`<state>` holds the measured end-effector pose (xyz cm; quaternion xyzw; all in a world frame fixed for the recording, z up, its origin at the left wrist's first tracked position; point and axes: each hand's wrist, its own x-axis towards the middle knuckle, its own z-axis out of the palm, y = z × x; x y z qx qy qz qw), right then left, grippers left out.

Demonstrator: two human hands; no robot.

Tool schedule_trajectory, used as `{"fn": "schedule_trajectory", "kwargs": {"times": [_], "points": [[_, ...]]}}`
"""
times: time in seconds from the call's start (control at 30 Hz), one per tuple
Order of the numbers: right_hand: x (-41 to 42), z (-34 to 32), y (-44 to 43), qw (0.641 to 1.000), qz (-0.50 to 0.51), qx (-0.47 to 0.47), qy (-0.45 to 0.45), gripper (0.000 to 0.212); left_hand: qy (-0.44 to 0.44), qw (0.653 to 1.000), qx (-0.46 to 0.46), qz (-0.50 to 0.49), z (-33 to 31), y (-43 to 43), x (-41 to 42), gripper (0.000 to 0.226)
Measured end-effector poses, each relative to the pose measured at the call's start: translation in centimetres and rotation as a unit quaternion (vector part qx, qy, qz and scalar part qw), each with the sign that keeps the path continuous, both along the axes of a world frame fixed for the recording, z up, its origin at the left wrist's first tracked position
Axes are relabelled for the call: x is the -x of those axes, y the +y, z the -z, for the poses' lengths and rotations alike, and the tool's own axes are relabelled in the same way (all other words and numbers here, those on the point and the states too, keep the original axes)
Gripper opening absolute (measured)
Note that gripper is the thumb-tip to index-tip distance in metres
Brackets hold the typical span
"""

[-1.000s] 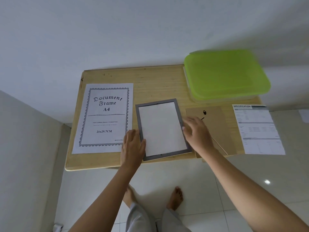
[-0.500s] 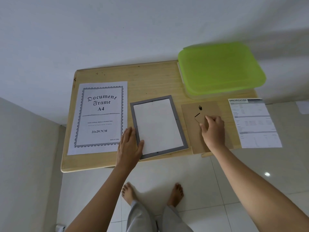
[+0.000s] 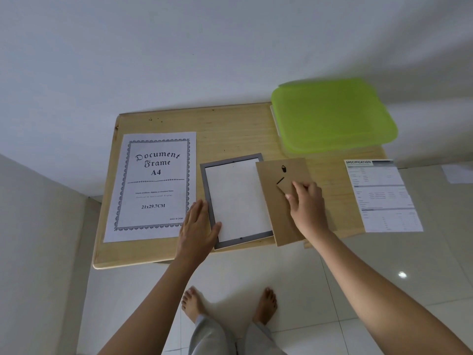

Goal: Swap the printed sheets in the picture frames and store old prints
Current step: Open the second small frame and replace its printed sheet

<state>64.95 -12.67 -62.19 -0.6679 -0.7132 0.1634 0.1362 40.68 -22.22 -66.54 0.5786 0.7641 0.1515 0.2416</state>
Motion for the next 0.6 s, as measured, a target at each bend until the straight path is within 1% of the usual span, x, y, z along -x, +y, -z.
{"fn": "schedule_trajectory", "kwargs": {"times": [0.17,0.27,0.47,0.6], "points": [[4.8,-0.8,-0.6,0.997,-0.077,0.005,-0.018,0.032,-0.001,1.000,0.004,0.015,-0.1,0.1,0.4,0.070],[7.4,-0.8,-0.7,0.992,-0.111,0.021,-0.051,0.030,-0.004,1.000,0.008,0.022,-0.2,0.2,0.7,0.069],[10.0,-0.2,-0.2,0.987,-0.111,0.042,-0.112,0.033,-0.013,0.998,0.025,0.047,-0.8,0.0,1.3,0.067],[10.8,0.2,0.0,0.984,-0.107,0.052,-0.129,0.036,-0.018,0.997,0.040,0.060,-1.0,0.0,1.6,0.066]]}}
